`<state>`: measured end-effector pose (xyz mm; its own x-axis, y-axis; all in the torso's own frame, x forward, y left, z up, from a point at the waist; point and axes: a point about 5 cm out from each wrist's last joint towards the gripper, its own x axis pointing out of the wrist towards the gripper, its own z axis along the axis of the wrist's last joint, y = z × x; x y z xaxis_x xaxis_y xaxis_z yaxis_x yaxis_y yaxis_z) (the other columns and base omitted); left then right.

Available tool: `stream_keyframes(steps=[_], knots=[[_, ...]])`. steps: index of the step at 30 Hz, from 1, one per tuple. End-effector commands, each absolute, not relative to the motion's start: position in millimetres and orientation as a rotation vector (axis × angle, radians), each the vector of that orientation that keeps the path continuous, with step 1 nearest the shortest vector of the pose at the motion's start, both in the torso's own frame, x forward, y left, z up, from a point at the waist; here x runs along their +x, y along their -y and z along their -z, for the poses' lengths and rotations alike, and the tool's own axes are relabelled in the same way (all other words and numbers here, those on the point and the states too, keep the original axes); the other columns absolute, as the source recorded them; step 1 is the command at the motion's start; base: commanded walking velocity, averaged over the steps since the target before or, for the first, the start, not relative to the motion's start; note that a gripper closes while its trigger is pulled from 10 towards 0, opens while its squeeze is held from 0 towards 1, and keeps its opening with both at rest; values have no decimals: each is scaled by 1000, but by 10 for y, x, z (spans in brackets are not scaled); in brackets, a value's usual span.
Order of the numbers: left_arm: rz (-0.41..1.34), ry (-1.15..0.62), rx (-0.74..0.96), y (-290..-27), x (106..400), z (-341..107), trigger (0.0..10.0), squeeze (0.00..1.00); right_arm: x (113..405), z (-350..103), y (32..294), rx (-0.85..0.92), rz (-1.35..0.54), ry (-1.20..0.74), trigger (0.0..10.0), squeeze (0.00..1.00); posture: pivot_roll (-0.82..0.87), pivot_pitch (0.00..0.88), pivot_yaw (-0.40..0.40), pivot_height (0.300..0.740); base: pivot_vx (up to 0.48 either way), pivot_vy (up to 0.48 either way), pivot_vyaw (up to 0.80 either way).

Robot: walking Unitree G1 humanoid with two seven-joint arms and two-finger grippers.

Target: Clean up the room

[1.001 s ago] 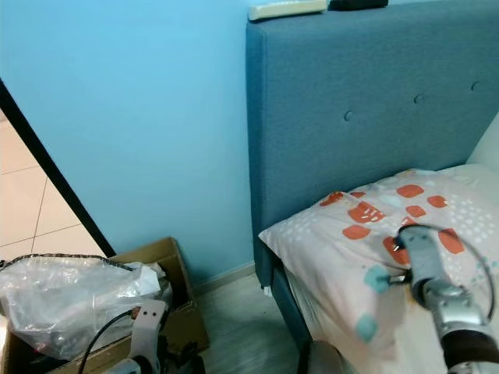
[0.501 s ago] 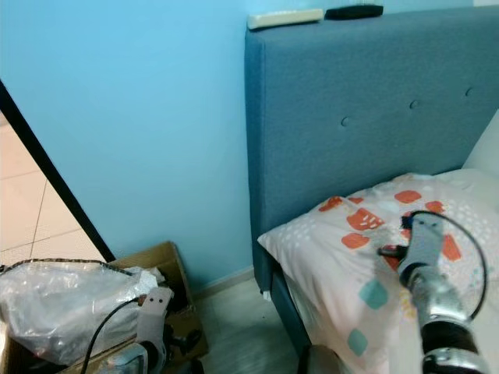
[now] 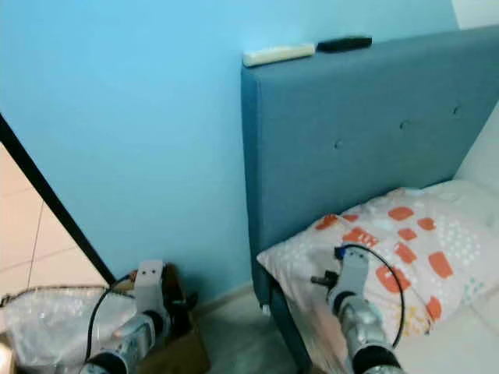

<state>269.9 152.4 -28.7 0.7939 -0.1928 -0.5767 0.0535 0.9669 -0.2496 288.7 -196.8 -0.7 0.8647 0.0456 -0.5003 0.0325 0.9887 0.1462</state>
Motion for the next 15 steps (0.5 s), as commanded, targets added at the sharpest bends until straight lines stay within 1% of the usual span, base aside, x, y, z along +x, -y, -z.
stream_keyframes(steps=[1,4,7,9,11,14,15], knots=[[135,-701,-206,-1509,2591,383,10000,0,2855,68,1901,113,-29,-553,10000,0,46,0,-11,683,0,0,0],[127,-723,-203,-1514,2540,424,10000,0,2841,90,1898,100,-27,-562,10000,0,47,0,-11,688,0,0,0],[98,-787,-201,-1562,2375,544,10000,0,2796,140,1923,77,-15,-585,10000,0,51,0,-9,703,0,0,0],[98,-787,-201,-1562,2375,544,10000,0,2796,140,1923,77,-15,-585,10000,0,51,0,-9,703,0,0,0],[68,-836,-197,-1637,2240,631,10000,0,2739,196,1938,36,-10,-615,10000,0,54,0,-10,713,0,0,0],[56,-856,-193,-1670,2186,663,10000,0,2713,221,1945,15,-8,-628,10000,0,56,0,-10,718,0,0,0],[47,-877,-187,-1704,2127,696,10000,0,2687,244,1958,5,3,-637,10000,0,57,0,-9,723,0,0,0]])
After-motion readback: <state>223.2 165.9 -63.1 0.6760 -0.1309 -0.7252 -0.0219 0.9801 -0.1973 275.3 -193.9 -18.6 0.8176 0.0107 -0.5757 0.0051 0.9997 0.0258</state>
